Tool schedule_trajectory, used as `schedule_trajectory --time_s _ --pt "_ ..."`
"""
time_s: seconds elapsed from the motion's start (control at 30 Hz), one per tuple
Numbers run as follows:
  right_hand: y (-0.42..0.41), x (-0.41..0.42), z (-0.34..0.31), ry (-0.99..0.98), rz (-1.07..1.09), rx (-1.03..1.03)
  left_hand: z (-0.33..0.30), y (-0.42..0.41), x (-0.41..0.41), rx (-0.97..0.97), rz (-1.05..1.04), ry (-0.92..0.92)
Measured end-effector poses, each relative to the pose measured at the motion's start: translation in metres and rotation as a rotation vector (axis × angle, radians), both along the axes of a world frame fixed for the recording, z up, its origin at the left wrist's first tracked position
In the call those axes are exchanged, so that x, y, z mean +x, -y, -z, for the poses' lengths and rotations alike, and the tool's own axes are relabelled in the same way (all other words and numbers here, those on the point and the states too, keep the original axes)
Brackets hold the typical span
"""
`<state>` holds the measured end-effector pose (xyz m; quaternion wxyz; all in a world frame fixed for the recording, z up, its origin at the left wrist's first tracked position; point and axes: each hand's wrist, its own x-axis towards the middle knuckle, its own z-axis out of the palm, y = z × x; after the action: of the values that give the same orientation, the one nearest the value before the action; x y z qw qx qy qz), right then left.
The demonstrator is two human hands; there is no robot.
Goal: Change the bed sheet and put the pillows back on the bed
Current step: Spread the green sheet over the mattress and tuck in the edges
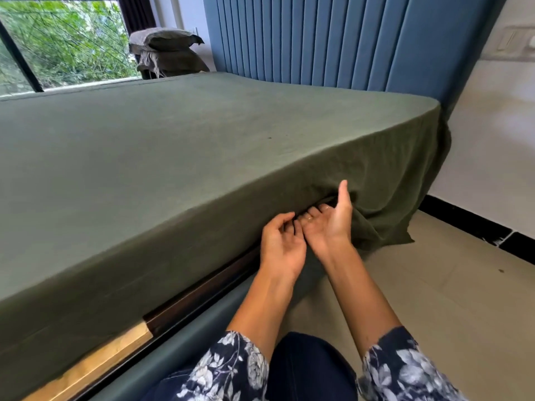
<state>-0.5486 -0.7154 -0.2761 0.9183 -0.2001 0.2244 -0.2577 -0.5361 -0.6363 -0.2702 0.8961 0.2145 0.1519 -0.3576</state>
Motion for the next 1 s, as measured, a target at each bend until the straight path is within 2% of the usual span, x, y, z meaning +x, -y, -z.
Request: schedule_trajectory --time_s 0.1,0.2,0.3,0.37,0.43,0.5,0.57,0.6,0.7,0.77,0.83,0.87,0.9,0.97,1.0 --pt "0.02 0.023 -0.005 0.042 0.044 0.003 0.009 -0.007 0.004 0.109 0.113 0.087" --pt "0.032 0.041 -0.009 0.0 0.096 -0.008 0.012 -0.018 0.007 0.127 0.217 0.066" --pt "0.039 0.037 -0.011 -0.062 0.069 0.018 0.009 -0.014 0.006 0.017 0.139 -0.042" --pt "0.05 0.023 -0.013 -0.098 -0.062 0.006 0.004 -0.003 0.007 -0.054 0.058 -0.108" --pt "0.063 0.009 -0.018 -0.239 -0.182 -0.072 0.001 0.006 0.005 -0.074 0.012 -0.126" --pt "0.078 0.0 -0.018 -0.528 -0.179 -0.298 0.001 0.007 0.003 -0.034 0.033 -0.073" --pt "0.09 -0.01 -0.01 -0.818 -0.036 -0.56 0.006 0.003 0.005 0.102 0.148 0.036" --pt "0.094 -0.015 -0.005 -0.897 0.005 -0.632 0.009 -0.001 0.009 0.181 0.242 0.09" --pt "0.09 -0.034 0.017 -0.932 -0.102 -0.587 0.007 -0.009 0.004 0.369 0.693 0.226" --pt "0.079 -0.042 0.034 -0.908 -0.12 -0.54 -0.005 -0.009 -0.013 0.457 0.949 0.421" --pt "0.076 -0.048 0.051 -0.846 -0.092 -0.459 -0.023 -0.002 -0.031 0.6 0.958 0.676" --pt "0.076 -0.05 0.058 -0.79 -0.1 -0.384 -0.028 0.003 -0.034 0.692 0.845 0.868" --pt "0.075 -0.051 0.063 -0.721 -0.122 -0.307 -0.032 0.004 -0.03 0.835 0.655 1.165" --pt "0.074 -0.05 0.067 -0.588 -0.143 -0.169 -0.039 0.002 -0.012 1.258 0.168 1.958" --pt "0.074 -0.049 0.066 -0.534 -0.123 -0.119 -0.042 -0.001 -0.001 1.448 -0.049 2.292"
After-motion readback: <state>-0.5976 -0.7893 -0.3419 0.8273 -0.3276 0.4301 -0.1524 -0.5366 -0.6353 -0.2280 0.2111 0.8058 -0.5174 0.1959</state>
